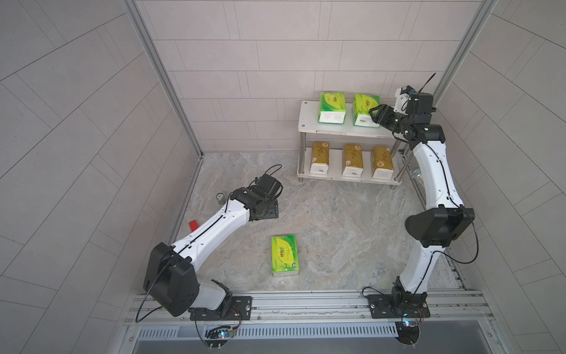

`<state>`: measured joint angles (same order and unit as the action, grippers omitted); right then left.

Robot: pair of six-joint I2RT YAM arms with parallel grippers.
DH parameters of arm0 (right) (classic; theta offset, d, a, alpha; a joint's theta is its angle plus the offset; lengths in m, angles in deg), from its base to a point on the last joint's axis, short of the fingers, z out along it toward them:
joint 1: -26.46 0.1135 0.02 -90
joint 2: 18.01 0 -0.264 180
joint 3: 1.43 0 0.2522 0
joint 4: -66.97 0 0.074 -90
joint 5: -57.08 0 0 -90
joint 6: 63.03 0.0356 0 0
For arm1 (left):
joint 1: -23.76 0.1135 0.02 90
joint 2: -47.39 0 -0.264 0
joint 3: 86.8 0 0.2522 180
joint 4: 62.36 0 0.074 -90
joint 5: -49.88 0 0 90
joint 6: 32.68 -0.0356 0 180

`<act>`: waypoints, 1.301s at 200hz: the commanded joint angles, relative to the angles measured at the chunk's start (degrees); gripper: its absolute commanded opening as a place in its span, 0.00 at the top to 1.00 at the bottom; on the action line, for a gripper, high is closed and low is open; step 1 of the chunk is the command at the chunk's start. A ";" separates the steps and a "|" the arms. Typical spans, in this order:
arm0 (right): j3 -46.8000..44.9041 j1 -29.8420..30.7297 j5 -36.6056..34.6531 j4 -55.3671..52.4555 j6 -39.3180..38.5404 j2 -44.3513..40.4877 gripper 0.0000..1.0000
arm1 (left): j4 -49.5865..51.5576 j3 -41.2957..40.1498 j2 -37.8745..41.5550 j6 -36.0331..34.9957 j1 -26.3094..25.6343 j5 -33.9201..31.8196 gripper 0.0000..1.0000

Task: Place the tissue boxes on the shelf by color
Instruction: Place a box of tissues on the shelf.

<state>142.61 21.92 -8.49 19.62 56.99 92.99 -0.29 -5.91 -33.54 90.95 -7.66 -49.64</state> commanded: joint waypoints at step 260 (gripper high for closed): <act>-1.66 -1.54 0.96 4.66 5.49 -5.16 0.19 | 0.97 1.65 1.43 -0.34 -0.28 -1.67 0.20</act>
<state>141.25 20.65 -9.13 24.65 62.08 90.28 -0.26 -5.75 -33.62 90.93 -7.66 -50.69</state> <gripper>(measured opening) 0.818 0.798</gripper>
